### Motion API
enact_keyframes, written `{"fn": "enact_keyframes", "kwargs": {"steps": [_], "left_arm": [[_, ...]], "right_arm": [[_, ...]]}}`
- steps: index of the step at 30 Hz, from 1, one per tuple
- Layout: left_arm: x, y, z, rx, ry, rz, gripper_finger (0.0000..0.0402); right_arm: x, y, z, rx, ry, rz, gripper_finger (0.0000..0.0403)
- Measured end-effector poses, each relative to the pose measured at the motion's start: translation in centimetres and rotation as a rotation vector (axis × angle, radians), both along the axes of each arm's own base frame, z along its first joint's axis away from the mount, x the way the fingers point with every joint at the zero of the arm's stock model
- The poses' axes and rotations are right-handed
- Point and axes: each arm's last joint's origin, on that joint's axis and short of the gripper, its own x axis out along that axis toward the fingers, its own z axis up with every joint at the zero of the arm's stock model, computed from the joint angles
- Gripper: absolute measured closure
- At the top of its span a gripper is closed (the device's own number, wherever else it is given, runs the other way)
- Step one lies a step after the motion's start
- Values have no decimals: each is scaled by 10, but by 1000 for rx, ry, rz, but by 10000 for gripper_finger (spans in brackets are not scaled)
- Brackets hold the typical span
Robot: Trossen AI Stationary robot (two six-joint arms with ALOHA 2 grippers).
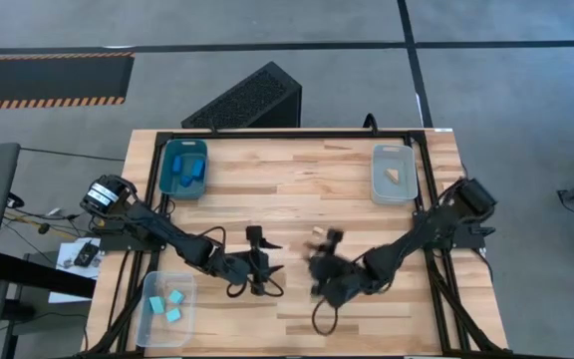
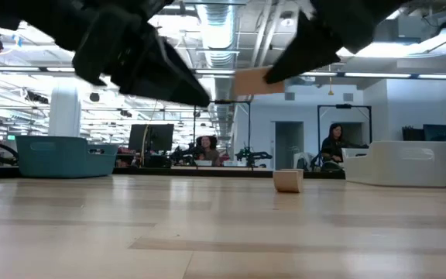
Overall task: Sort & place blocks by color
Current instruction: Put the bottom brown block into the grey bin, then put the brown block into the grey bin
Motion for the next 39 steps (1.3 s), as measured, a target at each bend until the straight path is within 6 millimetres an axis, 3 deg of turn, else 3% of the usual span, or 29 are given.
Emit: {"fn": "enact_keyframes", "kwargs": {"steps": [3, 6, 12, 16, 20, 25, 30, 34, 39], "left_arm": [[-3, 2, -4, 20, 27, 52, 143], [-5, 4, -7, 14, 62, 77, 131], [-6, 4, -8, 11, 65, 84, 128], [-5, 5, -7, 23, 62, 79, 128], [-3, 8, -7, 25, 65, 88, 127], [-3, 10, -8, 25, 75, 83, 127], [-3, 10, -8, 23, 80, 80, 127], [-3, 10, -8, 22, 84, 83, 127], [-3, 10, -9, 25, 90, 85, 127]], "right_arm": [[-25, -29, 13, -27, 22, -173, 282], [-59, -70, 21, -4, 58, -379, 282], [-123, -152, 14, 108, 54, -844, 282], [-146, -192, -3, 149, 67, -1017, 282], [-152, -225, -22, 236, 87, -1062, 282], [-155, -252, -38, 360, 88, -1066, 274], [-162, -266, -44, 360, 139, -1128, 199], [-161, -266, -44, 355, 149, -1124, 157], [-153, -252, -39, 331, 115, -1037, 153]]}}
